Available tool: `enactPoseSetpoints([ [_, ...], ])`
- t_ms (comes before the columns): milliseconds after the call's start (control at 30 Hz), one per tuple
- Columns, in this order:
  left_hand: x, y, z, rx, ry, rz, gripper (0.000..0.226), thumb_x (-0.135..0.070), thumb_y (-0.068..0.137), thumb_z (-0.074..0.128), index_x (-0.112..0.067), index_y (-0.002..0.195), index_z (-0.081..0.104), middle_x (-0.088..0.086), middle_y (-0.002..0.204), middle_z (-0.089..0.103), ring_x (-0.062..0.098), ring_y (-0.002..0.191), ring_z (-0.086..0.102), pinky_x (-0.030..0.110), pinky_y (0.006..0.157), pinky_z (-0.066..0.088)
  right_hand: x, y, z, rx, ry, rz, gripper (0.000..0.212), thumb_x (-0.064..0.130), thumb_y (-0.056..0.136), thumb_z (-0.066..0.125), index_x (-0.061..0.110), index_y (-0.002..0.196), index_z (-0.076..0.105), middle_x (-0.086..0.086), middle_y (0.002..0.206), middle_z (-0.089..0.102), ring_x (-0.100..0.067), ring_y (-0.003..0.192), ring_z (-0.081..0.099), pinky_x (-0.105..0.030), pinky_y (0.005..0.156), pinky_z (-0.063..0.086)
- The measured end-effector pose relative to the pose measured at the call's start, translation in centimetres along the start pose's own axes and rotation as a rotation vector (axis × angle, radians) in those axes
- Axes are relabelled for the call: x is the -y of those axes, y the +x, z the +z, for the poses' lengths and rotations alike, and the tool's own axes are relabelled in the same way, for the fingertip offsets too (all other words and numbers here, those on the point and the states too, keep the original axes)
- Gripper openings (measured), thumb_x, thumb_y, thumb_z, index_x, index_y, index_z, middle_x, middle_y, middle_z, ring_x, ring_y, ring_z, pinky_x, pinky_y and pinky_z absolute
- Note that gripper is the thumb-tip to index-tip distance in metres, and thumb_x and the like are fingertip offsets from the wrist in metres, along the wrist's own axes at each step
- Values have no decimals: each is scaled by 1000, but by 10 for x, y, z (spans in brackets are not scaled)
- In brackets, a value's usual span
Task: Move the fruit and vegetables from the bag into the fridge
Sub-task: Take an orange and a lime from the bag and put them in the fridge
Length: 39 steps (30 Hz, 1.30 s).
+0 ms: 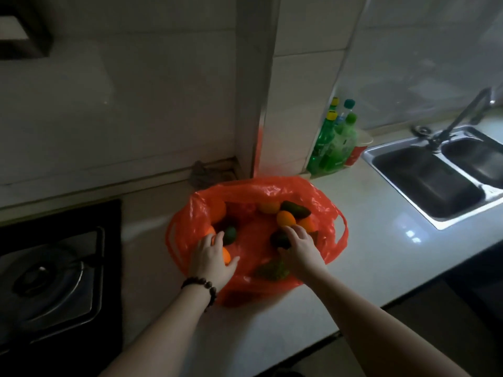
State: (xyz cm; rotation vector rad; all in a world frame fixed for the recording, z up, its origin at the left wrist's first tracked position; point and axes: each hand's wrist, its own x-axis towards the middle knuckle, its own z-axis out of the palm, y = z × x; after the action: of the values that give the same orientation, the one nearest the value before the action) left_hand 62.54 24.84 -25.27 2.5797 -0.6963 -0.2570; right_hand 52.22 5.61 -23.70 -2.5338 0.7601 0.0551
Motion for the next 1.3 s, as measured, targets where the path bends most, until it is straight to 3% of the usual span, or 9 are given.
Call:
enactPoseSetpoints([
  [367,-1,-19,25,-65,87,-268,87,-51,68,74,-24,141,34,10,141,34,32,123,39,41,101,36,-28,41,5,198,-186,-232,64,38,90,54,23,145,26,-6,139,40,-27,121,43,-37,97,44],
  [533,-14,-18,27,-108,69,-307,79,-42,72,75,-24,139,37,9,139,37,31,120,43,39,99,39,-33,47,4,240,-130,-258,62,35,89,57,24,143,30,-6,134,44,-27,117,47,-36,90,48],
  [800,-56,-15,17,-312,-71,-245,76,-39,67,80,-20,133,46,8,131,43,30,118,43,40,96,42,-28,49,-23,158,15,-458,54,34,85,62,23,135,43,-4,120,49,-25,110,49,-36,86,51],
  [1033,-55,-55,-20,-477,-72,-424,74,-42,67,79,-24,131,44,7,132,40,29,117,43,42,87,48,26,34,-33,155,134,-671,51,35,81,66,24,128,48,-3,119,51,-24,108,49,-36,85,49],
  [1300,-3,-173,-75,-654,-99,-727,77,-40,70,78,-26,133,38,4,137,33,26,120,40,40,92,45,137,-35,7,361,223,-967,44,30,77,69,21,117,55,-4,108,54,-24,98,54,-33,81,47],
])
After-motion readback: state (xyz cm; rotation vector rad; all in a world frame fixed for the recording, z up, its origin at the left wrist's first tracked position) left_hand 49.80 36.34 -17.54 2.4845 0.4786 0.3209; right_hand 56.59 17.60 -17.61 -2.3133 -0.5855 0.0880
